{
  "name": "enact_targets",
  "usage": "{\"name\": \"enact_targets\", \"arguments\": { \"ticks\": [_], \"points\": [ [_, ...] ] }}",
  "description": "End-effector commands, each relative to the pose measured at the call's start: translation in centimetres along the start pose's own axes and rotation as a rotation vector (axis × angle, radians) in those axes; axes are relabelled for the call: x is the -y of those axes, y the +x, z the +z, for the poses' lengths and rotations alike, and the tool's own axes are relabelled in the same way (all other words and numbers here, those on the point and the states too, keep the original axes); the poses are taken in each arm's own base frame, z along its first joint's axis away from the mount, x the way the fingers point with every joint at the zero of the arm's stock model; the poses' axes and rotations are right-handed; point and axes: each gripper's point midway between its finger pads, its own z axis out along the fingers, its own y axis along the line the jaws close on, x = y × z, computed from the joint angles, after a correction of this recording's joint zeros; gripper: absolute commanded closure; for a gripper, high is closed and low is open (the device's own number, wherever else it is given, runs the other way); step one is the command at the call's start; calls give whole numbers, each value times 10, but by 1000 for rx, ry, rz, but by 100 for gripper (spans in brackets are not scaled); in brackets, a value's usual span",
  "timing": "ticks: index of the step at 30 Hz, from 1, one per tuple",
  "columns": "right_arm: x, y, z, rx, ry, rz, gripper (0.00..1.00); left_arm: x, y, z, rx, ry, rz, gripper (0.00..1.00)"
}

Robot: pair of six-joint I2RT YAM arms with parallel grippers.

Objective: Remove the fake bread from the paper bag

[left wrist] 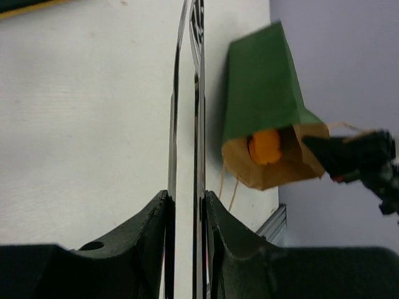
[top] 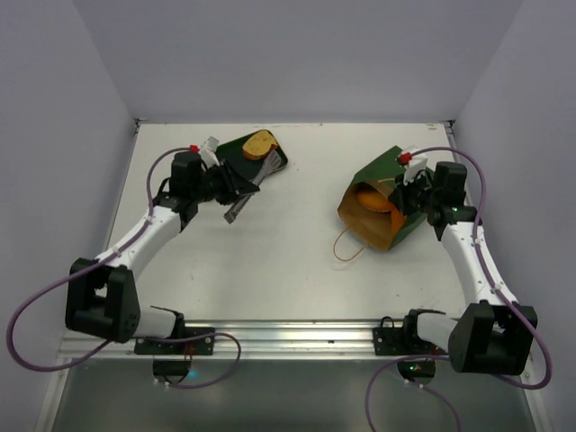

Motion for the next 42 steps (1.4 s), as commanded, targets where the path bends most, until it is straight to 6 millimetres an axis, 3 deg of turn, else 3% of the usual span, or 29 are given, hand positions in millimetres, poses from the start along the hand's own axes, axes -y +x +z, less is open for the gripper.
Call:
{"name": "enact_targets", "arguments": {
  "ticks": [1,2,4,5,6,8,9,11,13,14,16,17,18,20,22,23,24,26,27,29,36,42],
  "points": [
    [-8,-15,-8,57,-50,-53,100,56,50,-28,-59,184,249,69],
    [-11,-14,-8,55,-67,-53,100,49,69,-30,-92,181,251,69],
    [-12,-15,-9,59,-73,-59,100,70,97,-45,-105,264,294,69],
    [-12,-14,-9,57,-74,-58,100,71,108,-49,-114,280,294,69],
    [-12,-14,-8,57,-75,-58,100,66,131,-52,-151,296,291,69],
    [-11,-13,-8,53,-74,-56,100,77,144,-63,-135,347,268,69],
    [-10,-13,-7,49,-73,-55,100,72,164,-64,-173,354,255,69],
    [-10,-11,-6,44,-74,-52,100,87,182,-71,-189,416,223,69],
    [-10,-10,-5,40,-73,-51,100,88,195,-66,-198,415,173,69],
    [-10,-10,-5,39,-74,-47,100,102,210,-69,-225,463,181,69],
    [-9,-11,-5,41,-72,-45,100,104,224,-55,-239,439,148,69],
    [-10,-11,-6,44,-71,-46,100,117,236,-56,-256,479,150,69],
    [-10,-11,-6,44,-71,-45,100,112,244,-43,-273,446,123,69],
    [-10,-11,-6,46,-72,-44,100,129,248,-33,-257,483,102,69],
    [-10,-12,-7,50,-72,-45,100,125,255,-11,-263,443,48,69],
    [-11,-11,-7,48,-74,-42,100,142,253,-8,-251,487,32,69],
    [-11,-11,-7,50,-75,-43,100,135,260,8,-271,454,-6,69],
    [-11,-13,-8,57,-77,-45,100,150,258,19,-265,483,-47,69],
    [-12,-13,-8,57,-77,-45,100,143,264,33,-279,454,-83,69],
    [-12,-13,-9,61,-77,-49,100,155,261,44,-273,478,-126,68],
    [-12,-12,-9,65,-83,-49,100,151,269,87,-294,447,-310,66],
    [-13,-12,-9,65,-91,-53,100,143,269,99,-286,441,-417,59]
  ]
}}
